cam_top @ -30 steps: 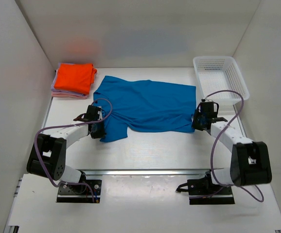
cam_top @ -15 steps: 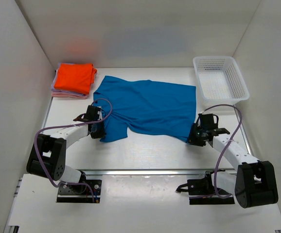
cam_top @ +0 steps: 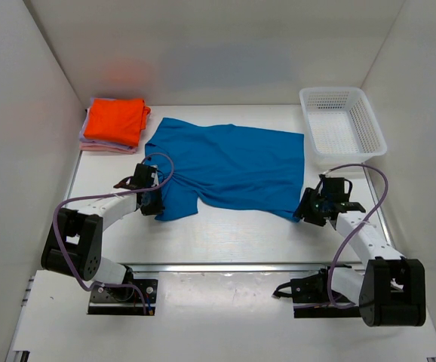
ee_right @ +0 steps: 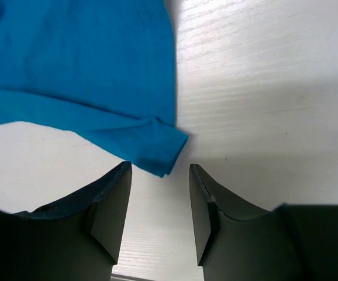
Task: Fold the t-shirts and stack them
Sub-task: Flatten out the tshirt
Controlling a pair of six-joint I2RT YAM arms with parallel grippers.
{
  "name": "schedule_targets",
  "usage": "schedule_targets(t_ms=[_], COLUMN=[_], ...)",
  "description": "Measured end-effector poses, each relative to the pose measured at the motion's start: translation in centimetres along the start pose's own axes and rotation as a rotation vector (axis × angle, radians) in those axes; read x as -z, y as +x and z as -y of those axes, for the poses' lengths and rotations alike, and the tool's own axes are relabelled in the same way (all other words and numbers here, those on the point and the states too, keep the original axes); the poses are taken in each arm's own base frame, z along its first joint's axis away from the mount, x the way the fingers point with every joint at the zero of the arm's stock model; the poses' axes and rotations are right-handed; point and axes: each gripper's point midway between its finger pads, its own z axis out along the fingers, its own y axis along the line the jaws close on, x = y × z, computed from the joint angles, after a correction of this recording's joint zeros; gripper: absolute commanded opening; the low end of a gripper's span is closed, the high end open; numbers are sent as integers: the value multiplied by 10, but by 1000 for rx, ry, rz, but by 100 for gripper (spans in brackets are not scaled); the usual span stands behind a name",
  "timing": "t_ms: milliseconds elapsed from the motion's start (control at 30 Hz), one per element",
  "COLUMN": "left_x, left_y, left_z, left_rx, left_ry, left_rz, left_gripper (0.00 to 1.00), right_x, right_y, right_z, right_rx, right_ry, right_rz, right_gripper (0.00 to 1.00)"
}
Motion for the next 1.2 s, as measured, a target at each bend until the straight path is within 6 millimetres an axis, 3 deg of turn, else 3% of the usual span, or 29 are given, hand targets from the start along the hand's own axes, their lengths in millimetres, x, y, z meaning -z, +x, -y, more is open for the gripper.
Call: schedule_targets(t_ms=[333,600,767,867,933,1000,1100,1133,1200], left_x=[0,0,1,11,31,70,169,217,283], left_y=[0,0,-1,-2,-23,-71,-163,-189,-207], left_z=[0,0,-1,-5,0,16,47,55,62], left_rx=[0,1,4,17,35,59,88,98,104], left_ry=[-1,-1,0,-13,-1,46,169,217,283], left_rz=[0,1,0,-17,29,162,482,610,773], left_gripper=[0,0,0,0,0,0,0,0,0], right_x=[-17,-23,-18,-9,3,25,71,92,134], right_y=[1,-8,-17,-38,-63,-96,-144,-160,-184], right_z=[2,-4,-7,-15,-26,-44,-75,-86,-104], right_rx=[-58,-86,-65,-22,13,55,128,150,186], right_ry=[-60,-103,-106,-130,-160,-194,-252,-274,-319], right_rz=[-28,-7,25,70,132,224,385,449,569], right_gripper=[40,0,0,0,0,0,0,0,0])
